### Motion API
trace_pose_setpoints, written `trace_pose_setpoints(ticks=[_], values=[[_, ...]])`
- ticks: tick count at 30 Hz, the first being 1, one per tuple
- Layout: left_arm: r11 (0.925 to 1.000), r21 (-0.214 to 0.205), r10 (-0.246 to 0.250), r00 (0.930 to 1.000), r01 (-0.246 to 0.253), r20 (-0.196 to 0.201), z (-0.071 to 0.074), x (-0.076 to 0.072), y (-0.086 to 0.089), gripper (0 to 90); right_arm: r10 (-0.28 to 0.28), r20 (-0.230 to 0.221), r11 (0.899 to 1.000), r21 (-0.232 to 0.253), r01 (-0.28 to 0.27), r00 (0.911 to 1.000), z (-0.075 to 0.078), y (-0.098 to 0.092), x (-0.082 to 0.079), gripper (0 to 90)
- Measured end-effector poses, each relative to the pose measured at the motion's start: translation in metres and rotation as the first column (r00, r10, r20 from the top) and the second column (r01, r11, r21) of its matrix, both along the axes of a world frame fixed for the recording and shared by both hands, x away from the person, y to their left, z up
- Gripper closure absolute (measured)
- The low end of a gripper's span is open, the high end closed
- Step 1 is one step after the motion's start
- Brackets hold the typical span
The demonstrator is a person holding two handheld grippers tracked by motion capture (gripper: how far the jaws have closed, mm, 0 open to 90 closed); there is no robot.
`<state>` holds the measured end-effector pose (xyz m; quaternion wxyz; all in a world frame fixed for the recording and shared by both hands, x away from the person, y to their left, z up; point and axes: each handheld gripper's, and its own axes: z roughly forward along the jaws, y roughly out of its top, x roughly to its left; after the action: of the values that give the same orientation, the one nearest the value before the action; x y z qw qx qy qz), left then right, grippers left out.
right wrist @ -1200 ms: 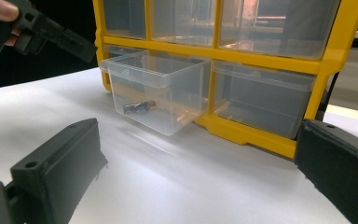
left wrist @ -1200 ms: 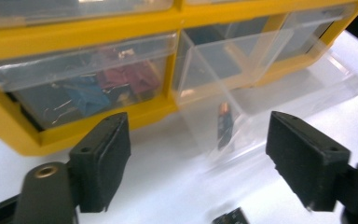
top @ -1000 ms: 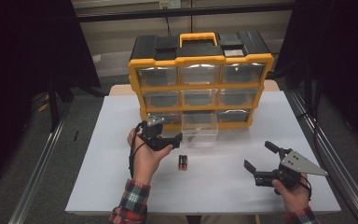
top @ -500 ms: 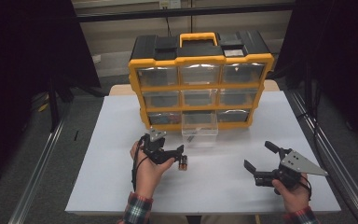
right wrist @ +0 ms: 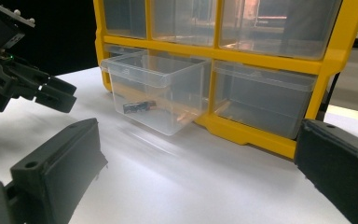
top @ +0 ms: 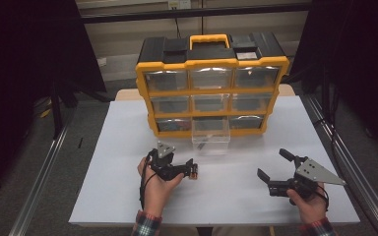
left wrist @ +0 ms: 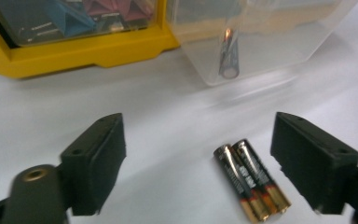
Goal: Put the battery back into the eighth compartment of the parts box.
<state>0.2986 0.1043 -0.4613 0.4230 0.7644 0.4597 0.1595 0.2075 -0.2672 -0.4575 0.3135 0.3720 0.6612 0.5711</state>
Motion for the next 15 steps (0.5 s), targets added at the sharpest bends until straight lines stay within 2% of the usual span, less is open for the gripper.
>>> trace_pose_setpoints(ticks=[2, 5, 10, 15], values=[[1.0000, -0.005, 0.003, 0.9999, -0.003, -0.013, -0.0012, -0.0009, -0.0002, 21.9, 0.000, 0.000, 1.000, 0.000, 0.000, 1.0000, 0.0000, 0.0000, 0.0000, 0.3], [0.9999, 0.011, 0.000, 0.9996, 0.000, -0.028, -0.0026, -0.0023, -0.0004, 27.7, 0.000, 0.001, 1.000, -0.001, 0.000, 1.0000, 0.0000, 0.0001, -0.0001, 0.3], [0.9999, -0.009, 0.008, 0.9994, -0.009, -0.034, -0.0038, -0.0042, -0.0023, 37.4, -0.003, 0.001, 1.000, 0.001, 0.003, 1.0000, 0.0000, -0.0005, -0.0002, 0.3], [1.0000, 0.008, 0.001, 0.9986, -0.001, -0.052, -0.0065, -0.0061, -0.0047, 45.8, -0.003, 0.002, 1.000, 0.000, 0.003, 1.0000, 0.0000, -0.0005, -0.0003, 0.3]])
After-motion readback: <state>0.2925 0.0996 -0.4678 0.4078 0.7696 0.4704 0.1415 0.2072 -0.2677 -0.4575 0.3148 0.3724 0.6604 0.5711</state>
